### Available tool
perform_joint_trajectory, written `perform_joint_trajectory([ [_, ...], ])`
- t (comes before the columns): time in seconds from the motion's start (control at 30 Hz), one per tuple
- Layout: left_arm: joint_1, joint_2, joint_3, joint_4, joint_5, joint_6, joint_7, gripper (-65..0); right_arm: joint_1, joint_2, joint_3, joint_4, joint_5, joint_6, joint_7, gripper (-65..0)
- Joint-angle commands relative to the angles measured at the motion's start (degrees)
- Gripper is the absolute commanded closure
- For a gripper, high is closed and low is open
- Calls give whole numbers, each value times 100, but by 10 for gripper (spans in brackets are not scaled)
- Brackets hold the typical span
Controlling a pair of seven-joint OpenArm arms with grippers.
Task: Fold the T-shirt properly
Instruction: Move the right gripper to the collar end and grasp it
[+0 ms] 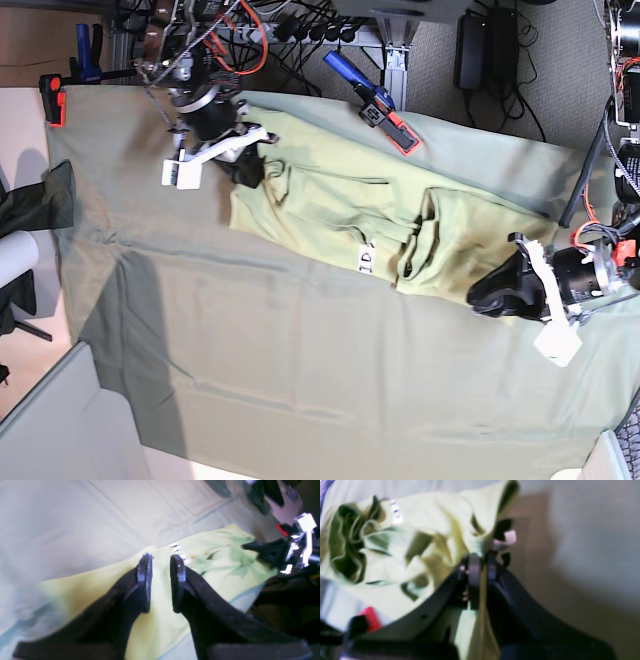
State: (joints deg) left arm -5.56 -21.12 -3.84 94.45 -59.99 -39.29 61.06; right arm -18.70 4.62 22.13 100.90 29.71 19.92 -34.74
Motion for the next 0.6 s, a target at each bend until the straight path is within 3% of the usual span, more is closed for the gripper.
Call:
perform_joint_trajectory([
  [0.0, -109, -68, -87, 107, -138, -71, -57, -129, 24, 155, 190, 85, 31, 153, 155, 0],
  [0.3, -94, -146, -466, 107, -227, -71, 223, -129, 24, 831, 1526, 87, 586, 153, -127, 0],
  [0.43, -94, -205, -466, 107, -286, -71, 245, -129, 22, 868, 1665, 87, 1126, 175, -361, 0],
  [0.57, -94, -208, -466, 107, -284, -71, 249, -129, 42, 785, 1663, 133, 1567, 437, -402, 0],
])
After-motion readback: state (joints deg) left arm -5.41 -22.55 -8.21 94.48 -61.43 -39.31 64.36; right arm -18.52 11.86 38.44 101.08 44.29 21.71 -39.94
